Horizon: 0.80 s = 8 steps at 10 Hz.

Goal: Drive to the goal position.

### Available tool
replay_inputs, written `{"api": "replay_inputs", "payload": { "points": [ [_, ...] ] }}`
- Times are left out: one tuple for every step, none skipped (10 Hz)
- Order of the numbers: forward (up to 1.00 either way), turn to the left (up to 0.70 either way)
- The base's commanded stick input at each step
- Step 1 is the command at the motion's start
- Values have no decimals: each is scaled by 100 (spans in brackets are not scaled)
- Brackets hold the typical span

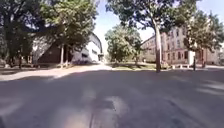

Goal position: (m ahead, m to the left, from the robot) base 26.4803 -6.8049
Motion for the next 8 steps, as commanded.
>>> {"api": "replay_inputs", "payload": {
  "points": [
    [70, 0],
    [70, 0],
    [70, 0],
    [70, 0],
    [70, 0],
    [70, 0],
    [70, 0],
    [70, 0]
  ]
}}
